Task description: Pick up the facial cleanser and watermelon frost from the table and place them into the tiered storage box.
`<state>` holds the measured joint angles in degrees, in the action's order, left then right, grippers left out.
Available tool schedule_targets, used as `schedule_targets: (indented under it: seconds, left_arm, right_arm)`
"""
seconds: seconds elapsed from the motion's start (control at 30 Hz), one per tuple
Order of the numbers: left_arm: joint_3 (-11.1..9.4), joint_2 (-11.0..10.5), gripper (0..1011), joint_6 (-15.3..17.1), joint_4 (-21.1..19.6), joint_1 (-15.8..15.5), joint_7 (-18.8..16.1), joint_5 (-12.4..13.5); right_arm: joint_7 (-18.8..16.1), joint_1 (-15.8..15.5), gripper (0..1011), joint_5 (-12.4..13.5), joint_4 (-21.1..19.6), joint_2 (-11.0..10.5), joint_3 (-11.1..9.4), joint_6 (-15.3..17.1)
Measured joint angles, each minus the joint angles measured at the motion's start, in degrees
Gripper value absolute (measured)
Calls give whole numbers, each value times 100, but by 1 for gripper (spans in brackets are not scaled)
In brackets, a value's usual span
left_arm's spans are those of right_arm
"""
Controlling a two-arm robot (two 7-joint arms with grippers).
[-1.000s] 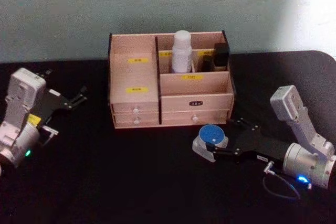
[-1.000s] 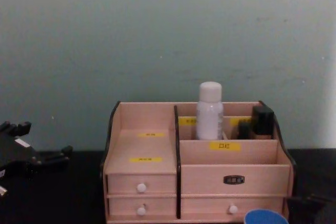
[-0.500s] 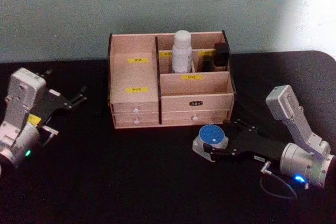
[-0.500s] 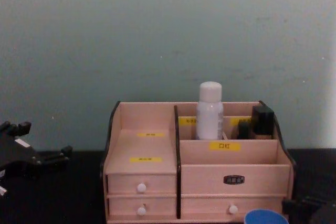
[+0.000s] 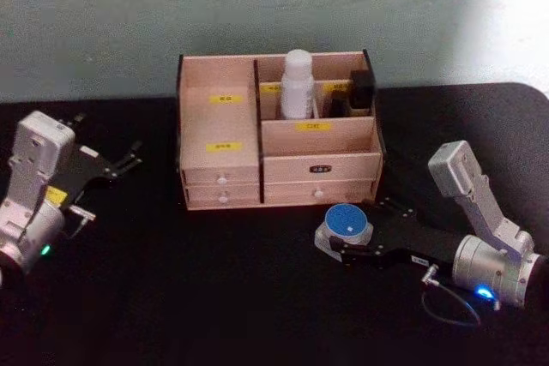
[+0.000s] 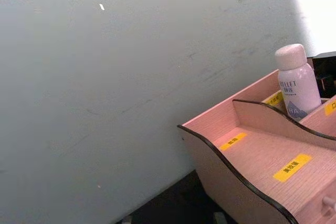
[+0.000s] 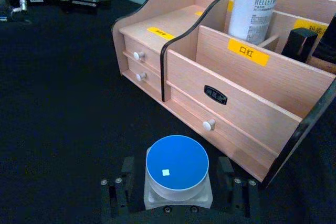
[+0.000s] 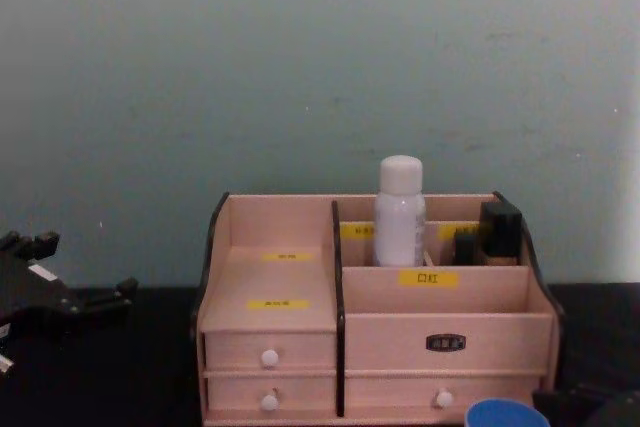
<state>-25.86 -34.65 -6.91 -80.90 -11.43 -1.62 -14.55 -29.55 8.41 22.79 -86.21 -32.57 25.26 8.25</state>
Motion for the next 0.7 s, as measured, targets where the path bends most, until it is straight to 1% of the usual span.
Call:
schedule_targets:
  seconds: [0.7]
  left_arm:
    - [0, 0, 1001, 0, 0, 0, 0, 0]
  right_arm:
    - [46, -2, 1002, -32, 33, 21, 11, 53]
